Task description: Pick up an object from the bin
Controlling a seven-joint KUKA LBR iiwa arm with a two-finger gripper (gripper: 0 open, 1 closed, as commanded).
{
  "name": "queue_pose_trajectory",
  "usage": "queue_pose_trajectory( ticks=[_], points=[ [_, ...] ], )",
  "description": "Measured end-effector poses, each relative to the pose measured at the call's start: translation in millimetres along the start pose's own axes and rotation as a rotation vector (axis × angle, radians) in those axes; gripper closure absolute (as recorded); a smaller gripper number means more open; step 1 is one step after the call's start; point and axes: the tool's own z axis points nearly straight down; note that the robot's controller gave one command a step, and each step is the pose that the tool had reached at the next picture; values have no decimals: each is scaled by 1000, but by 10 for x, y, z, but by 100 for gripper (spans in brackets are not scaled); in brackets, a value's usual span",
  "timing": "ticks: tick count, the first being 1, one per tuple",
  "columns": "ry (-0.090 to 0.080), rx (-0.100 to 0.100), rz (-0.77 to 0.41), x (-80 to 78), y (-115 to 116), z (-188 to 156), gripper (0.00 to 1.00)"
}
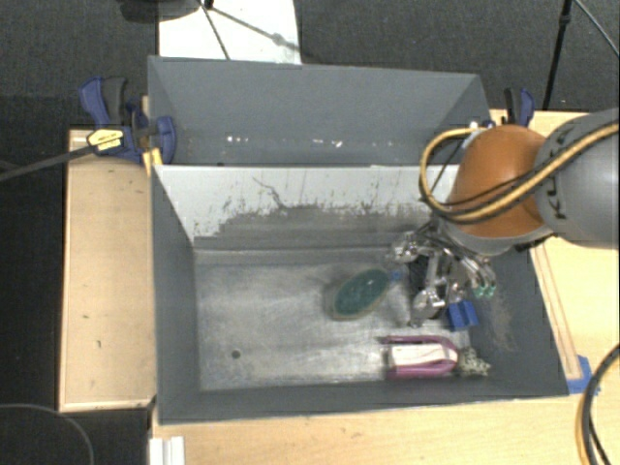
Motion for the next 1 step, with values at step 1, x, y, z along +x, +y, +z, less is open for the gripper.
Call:
queue_pose_trajectory(
  ticks=[1],
  points=[
    [-4, -2, 9, -171, 557, 126, 0]
  ],
)
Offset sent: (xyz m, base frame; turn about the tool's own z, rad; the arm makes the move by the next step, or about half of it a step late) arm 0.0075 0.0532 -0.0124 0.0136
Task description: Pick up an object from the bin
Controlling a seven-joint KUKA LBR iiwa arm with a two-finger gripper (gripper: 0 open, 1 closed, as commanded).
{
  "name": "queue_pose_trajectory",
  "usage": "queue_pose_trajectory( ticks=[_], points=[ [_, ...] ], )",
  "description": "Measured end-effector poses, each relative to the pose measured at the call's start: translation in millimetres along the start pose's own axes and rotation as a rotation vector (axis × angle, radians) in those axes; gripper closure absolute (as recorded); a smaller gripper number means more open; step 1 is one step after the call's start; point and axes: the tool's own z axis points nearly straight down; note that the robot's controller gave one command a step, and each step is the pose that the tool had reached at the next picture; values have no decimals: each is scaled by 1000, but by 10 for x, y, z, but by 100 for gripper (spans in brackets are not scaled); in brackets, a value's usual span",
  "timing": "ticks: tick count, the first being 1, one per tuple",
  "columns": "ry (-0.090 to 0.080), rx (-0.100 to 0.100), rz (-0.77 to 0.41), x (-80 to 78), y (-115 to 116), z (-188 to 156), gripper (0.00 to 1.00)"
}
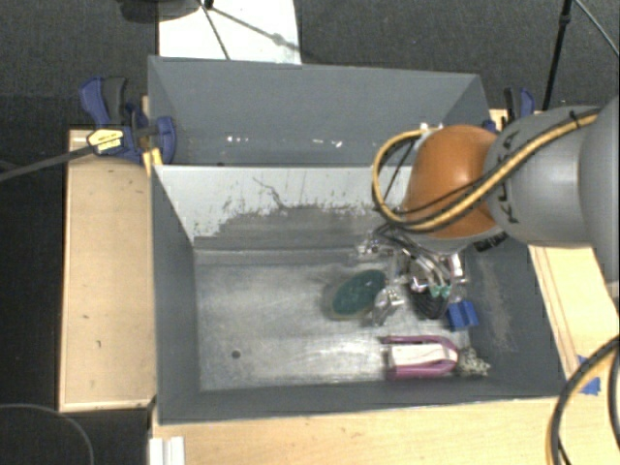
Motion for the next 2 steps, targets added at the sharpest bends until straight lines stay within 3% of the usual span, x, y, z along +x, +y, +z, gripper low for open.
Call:
queue_pose_trajectory(
  ticks=[1, 2],
  points=[
    [-2, 3, 4, 1, -41, -17, 100],
    [-10, 5, 5, 133, -136, -1861, 100]
  ],
)
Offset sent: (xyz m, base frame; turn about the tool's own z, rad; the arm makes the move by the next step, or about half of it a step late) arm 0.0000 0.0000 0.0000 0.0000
